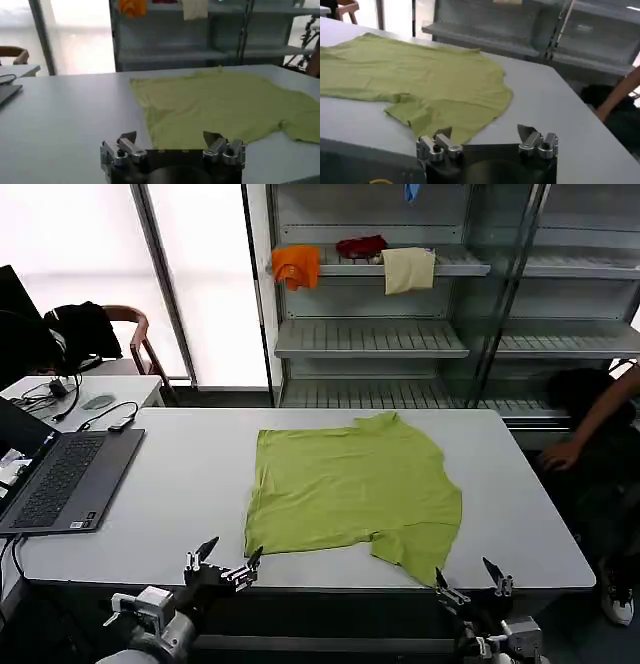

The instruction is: Fold and organize the clothes.

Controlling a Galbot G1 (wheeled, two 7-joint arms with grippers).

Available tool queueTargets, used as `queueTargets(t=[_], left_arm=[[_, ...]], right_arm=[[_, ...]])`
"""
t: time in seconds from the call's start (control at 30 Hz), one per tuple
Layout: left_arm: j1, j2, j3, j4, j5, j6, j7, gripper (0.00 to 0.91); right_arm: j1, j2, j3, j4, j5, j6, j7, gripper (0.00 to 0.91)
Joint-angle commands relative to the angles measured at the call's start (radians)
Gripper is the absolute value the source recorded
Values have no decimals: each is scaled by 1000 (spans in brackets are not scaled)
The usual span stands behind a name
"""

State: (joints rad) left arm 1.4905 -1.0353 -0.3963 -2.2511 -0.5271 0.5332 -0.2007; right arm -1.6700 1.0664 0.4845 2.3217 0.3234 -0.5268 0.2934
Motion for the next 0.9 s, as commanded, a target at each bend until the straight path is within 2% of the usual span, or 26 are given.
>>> queueTargets(t=[0.03,0.27,0.37,0.4,0.43,0.5,0.57,0.6,0.67,0.7,0.77,0.9], left_arm=[[-90,-11,45,105,-20,41,2,907],[-107,-26,70,145,-3,27,10,907],[-118,-29,75,169,-2,23,14,836],[-122,-31,77,180,-2,20,17,806],[-126,-32,77,187,-2,19,18,766],[-132,-37,78,204,-2,15,22,635],[-133,-40,80,210,-2,11,24,574],[-133,-41,80,212,-2,9,27,574],[-130,-41,80,213,0,5,28,282],[-128,-41,79,213,0,3,29,161],[-123,-40,79,211,0,2,32,91],[-115,-40,82,202,6,-3,36,20]], right_arm=[[73,23,-53,-41,-2,-41,3,907],[105,41,-103,-79,-31,-37,2,907],[114,45,-116,-92,-37,-36,-1,867],[119,47,-122,-99,-37,-37,-2,695],[122,48,-124,-103,-37,-39,-2,584],[130,52,-135,-115,-36,-43,-1,443],[131,54,-142,-119,-37,-44,-1,423],[132,54,-145,-121,-38,-45,-2,423],[132,55,-148,-123,-40,-45,-3,272],[132,54,-148,-123,-39,-45,-4,131],[131,53,-147,-124,-38,-44,-7,10],[128,52,-145,-122,-39,-42,-12,0]])
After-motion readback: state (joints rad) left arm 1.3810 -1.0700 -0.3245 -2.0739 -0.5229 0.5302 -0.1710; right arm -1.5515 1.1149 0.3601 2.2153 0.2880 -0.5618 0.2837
